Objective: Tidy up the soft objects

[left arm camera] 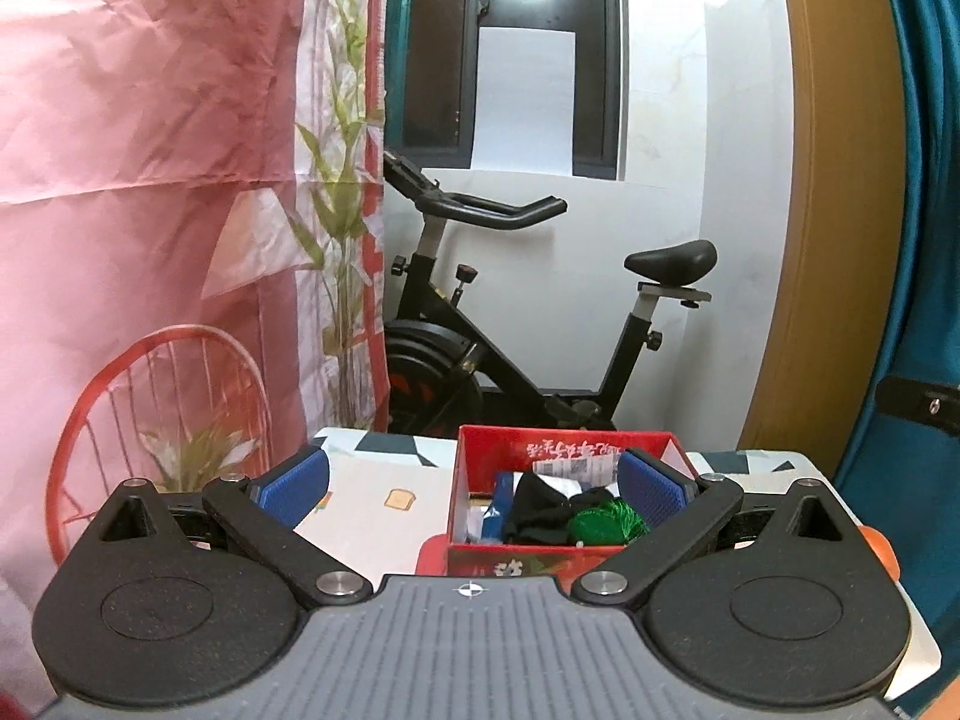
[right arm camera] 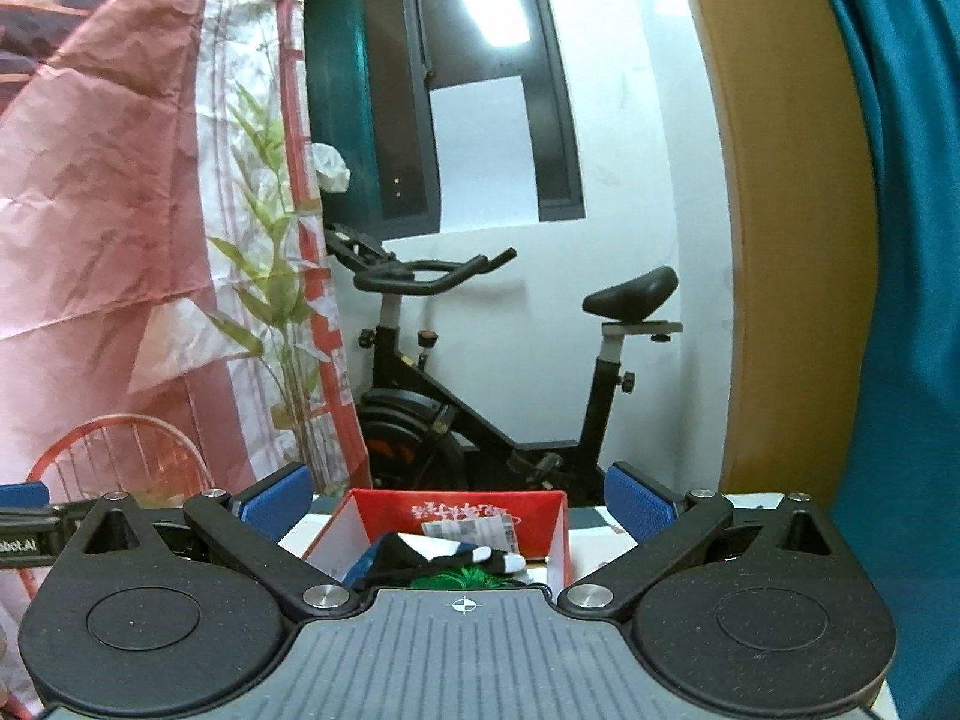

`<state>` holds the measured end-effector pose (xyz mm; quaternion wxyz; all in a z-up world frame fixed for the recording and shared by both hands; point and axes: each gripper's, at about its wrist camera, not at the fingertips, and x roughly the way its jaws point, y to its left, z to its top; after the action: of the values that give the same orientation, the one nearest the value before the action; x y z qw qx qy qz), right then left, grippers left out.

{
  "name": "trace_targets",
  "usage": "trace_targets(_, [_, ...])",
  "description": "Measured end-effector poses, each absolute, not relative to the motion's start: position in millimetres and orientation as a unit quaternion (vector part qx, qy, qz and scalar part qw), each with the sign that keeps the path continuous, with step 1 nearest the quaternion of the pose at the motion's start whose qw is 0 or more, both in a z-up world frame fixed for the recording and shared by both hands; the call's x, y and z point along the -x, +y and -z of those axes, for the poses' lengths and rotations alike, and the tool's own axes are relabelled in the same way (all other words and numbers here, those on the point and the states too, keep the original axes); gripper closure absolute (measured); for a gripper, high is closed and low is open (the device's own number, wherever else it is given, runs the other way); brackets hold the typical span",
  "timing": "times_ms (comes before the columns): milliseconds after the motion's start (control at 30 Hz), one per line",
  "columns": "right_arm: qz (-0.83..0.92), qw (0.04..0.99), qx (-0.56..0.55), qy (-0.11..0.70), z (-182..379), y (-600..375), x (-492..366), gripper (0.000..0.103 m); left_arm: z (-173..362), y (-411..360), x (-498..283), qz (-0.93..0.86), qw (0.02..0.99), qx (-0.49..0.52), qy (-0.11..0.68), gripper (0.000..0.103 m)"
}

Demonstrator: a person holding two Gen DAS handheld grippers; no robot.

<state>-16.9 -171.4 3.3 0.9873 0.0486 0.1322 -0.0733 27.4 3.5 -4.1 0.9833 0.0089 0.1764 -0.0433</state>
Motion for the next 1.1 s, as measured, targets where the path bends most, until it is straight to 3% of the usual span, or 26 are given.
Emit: trace_targets(1100, [0.078, 0.983, -0.053, 0.159, 8.4, -159.7, 26.3, 0.000, 4.4, 10.1, -3.7, 0.001, 0.985, -0.016, 0.171, 0.000])
